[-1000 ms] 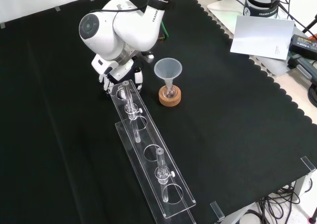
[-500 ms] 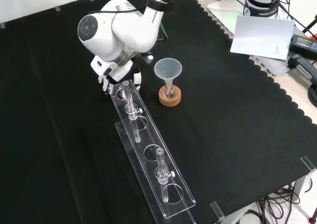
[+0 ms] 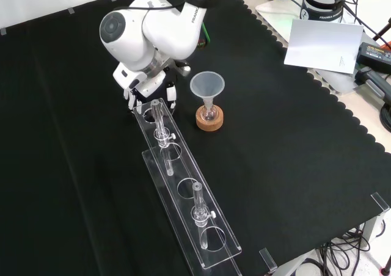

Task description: Pick up the weighing funnel.

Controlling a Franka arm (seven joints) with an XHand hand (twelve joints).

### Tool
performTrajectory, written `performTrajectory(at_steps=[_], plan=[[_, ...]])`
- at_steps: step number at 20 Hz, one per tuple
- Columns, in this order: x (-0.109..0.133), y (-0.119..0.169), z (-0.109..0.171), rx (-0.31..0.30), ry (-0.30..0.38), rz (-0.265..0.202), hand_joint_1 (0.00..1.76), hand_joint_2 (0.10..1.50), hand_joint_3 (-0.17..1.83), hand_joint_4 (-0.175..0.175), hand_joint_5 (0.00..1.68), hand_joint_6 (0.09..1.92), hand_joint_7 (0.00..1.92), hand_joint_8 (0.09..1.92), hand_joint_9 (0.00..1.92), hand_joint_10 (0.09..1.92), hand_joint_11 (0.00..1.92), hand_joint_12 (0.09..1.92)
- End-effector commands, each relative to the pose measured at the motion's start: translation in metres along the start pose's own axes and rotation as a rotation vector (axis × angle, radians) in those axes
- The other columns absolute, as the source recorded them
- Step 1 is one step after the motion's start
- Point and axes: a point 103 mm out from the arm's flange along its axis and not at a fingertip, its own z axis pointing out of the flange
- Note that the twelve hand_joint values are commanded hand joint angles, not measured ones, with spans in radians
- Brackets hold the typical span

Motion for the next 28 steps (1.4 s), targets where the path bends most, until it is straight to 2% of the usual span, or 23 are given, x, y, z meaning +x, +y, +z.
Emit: performTrajectory(at_steps=[1,8,15,28], plan=[[-0.012,-0.014,-0.022,-0.017,-0.013,0.019,1.10,0.68,0.67,0.175,1.20,0.82,0.73,0.64,1.04,0.32,0.82,1.06],[-0.029,-0.030,-0.045,0.028,-0.050,0.069,1.10,0.68,0.68,0.175,1.19,0.83,0.73,0.64,1.04,0.32,0.83,1.06],[-0.046,-0.051,-0.067,0.018,-0.067,0.114,1.10,0.68,0.68,0.175,1.19,0.83,0.73,0.64,1.04,0.31,0.84,1.05],[-0.059,-0.094,-0.108,-0.023,-0.092,0.172,1.10,0.68,0.67,0.175,1.19,0.83,0.73,0.64,1.04,0.31,0.84,1.05]])
